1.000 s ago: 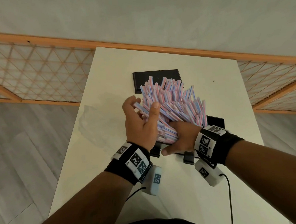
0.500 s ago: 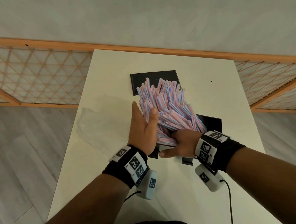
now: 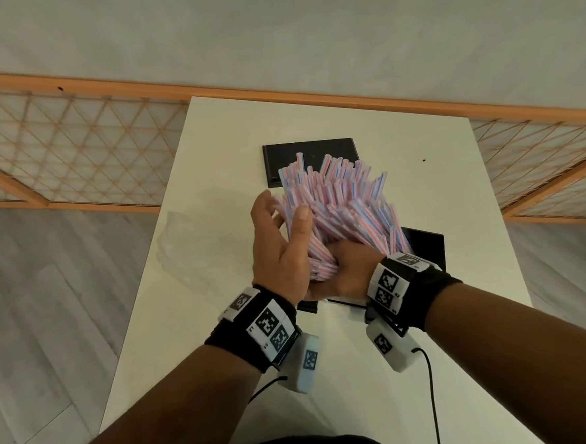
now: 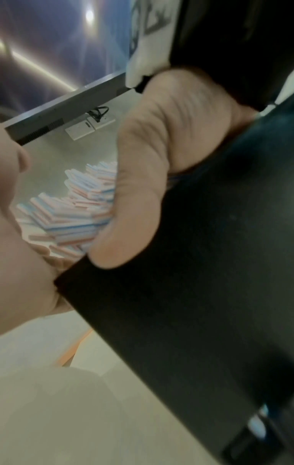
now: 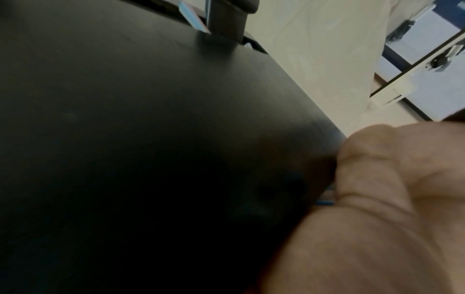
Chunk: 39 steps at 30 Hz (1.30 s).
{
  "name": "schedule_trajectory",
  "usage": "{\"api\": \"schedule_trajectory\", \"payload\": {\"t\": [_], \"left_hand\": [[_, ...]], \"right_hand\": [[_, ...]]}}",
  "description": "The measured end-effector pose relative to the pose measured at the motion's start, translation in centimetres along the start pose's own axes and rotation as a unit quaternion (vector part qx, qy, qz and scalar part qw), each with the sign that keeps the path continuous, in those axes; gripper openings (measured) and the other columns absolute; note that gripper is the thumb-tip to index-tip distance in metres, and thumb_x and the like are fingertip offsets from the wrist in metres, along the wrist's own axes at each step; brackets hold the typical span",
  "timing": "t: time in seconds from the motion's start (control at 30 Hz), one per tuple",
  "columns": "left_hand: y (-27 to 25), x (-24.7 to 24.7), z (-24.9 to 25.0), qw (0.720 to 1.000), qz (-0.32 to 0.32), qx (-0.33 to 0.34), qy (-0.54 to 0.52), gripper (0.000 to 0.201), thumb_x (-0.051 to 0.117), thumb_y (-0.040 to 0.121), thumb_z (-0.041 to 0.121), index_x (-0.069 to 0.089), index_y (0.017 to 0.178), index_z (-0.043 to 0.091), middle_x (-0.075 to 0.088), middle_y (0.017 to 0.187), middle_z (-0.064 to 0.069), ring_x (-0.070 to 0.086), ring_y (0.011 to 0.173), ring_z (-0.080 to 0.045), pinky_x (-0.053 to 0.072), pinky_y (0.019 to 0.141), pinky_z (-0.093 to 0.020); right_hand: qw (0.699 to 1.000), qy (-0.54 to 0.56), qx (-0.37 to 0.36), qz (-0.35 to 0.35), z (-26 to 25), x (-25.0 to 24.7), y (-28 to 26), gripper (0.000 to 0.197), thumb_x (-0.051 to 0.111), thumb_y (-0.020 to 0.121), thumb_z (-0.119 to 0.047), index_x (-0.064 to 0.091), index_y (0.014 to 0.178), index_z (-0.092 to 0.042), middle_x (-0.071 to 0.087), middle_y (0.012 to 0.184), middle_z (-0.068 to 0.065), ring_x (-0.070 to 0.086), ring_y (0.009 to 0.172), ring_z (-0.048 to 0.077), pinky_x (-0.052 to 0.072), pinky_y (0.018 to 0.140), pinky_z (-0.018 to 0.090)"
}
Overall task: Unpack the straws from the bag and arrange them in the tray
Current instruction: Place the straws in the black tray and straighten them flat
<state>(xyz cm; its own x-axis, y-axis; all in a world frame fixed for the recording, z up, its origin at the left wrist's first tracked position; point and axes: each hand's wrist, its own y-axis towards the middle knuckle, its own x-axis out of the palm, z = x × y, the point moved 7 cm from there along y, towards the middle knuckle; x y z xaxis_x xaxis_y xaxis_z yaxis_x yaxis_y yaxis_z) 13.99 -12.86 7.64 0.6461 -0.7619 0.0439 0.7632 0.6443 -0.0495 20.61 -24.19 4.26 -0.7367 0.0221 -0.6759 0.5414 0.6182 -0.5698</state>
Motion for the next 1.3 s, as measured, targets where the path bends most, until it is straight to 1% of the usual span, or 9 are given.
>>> {"api": "schedule_trajectory", "payload": {"t": [0.17,0.27,0.33,0.4,0.53,0.83,1.07,1.2,1.3], "left_hand": [[1.1,-0.5,1.1,1.000,0.016,-0.005,-0.010,0.092,0.044,0.077,0.072,0.030,0.152,0.019,0.048,0.143,-0.003,0.055,0.118,0.000,0.044,0.093,-0.012],[1.2,-0.4,1.1,1.000,0.010,-0.016,0.006,0.094,0.044,0.076,0.074,0.028,0.152,0.020,0.049,0.144,-0.007,0.056,0.125,-0.014,0.046,0.103,-0.028],[1.1,-0.4,0.9,0.999,0.010,-0.022,0.026,0.093,0.052,0.076,0.071,0.028,0.151,0.022,0.050,0.143,-0.002,0.055,0.127,-0.015,0.047,0.105,-0.033],[1.0,-0.3,0.5,0.998,0.005,-0.026,0.056,0.089,0.068,0.076,0.060,0.029,0.148,0.026,0.052,0.139,0.006,0.059,0.124,-0.011,0.050,0.103,-0.032],[1.1,-0.6,-0.3,0.996,0.016,-0.016,0.087,0.067,0.080,0.085,0.024,0.041,0.140,0.022,0.060,0.117,0.018,0.065,0.101,0.006,0.053,0.087,-0.014],[0.2,-0.2,0.3,0.988,-0.038,0.007,0.147,0.046,0.042,0.097,0.059,0.067,0.117,0.026,0.073,0.104,0.013,0.068,0.105,-0.009,0.053,0.094,-0.037],[0.0,-1.4,-0.2,0.973,-0.044,-0.049,0.220,0.072,0.058,0.076,0.074,0.056,0.128,0.024,0.066,0.123,0.009,0.061,0.114,-0.013,0.051,0.098,-0.040],[0.5,-2.5,0.1,0.950,-0.021,-0.069,0.302,0.044,0.079,0.079,0.052,0.060,0.102,0.020,0.066,0.095,0.008,0.062,0.084,-0.011,0.046,0.072,-0.018],[0.8,-2.6,0.7,0.943,-0.020,-0.037,0.329,0.032,0.077,0.086,0.037,0.055,0.076,0.016,0.058,0.065,0.007,0.053,0.061,-0.007,0.034,0.054,-0.007]], "right_hand": [[0.999,-0.018,0.012,0.026,0.0,-1.0,-0.3,0.080,0.059,0.043,-0.094,0.067,0.094,-0.032,0.070,0.087,-0.010,0.065,0.087,0.013,0.053,0.088,0.035],[0.999,-0.030,-0.007,-0.012,-0.6,-0.5,-0.8,0.085,0.061,0.046,-0.092,0.062,0.110,-0.037,0.065,0.106,-0.013,0.060,0.108,0.017,0.045,0.100,0.034],[0.998,-0.050,-0.004,-0.028,-1.0,-0.7,-1.5,0.065,0.068,0.059,-0.081,0.062,0.104,-0.034,0.055,0.083,-0.016,0.056,0.098,0.018,0.039,0.090,0.025],[0.998,-0.058,0.004,-0.029,-1.0,-0.7,-2.0,0.053,0.072,0.069,-0.070,0.063,0.100,-0.027,0.040,0.073,-0.020,0.045,0.091,0.014,0.035,0.078,0.023],[0.996,-0.089,-0.022,-0.001,-1.0,-1.0,-2.0,0.081,0.067,0.063,-0.081,0.058,0.124,-0.028,0.058,0.106,-0.007,0.052,0.109,0.019,0.038,0.100,0.032],[0.994,-0.107,-0.012,0.017,-0.3,-0.3,-2.1,0.058,0.054,0.060,-0.090,0.048,0.068,-0.033,0.052,0.069,-0.014,0.055,0.074,0.015,0.042,0.071,0.028],[0.996,-0.086,-0.010,0.023,-0.8,-0.9,-3.1,0.076,0.059,0.074,-0.078,0.060,0.123,-0.020,0.064,0.117,0.005,0.056,0.114,0.028,0.039,0.094,0.030],[0.995,-0.100,0.013,0.018,0.2,-0.8,-3.0,0.052,0.063,0.068,-0.080,0.053,0.084,-0.031,0.057,0.082,-0.009,0.056,0.080,0.018,0.040,0.073,0.027],[0.995,-0.091,-0.003,0.041,0.6,-1.1,-3.9,0.047,0.068,0.069,-0.071,0.059,0.089,-0.029,0.061,0.084,-0.008,0.059,0.080,0.017,0.048,0.071,0.030]]}}
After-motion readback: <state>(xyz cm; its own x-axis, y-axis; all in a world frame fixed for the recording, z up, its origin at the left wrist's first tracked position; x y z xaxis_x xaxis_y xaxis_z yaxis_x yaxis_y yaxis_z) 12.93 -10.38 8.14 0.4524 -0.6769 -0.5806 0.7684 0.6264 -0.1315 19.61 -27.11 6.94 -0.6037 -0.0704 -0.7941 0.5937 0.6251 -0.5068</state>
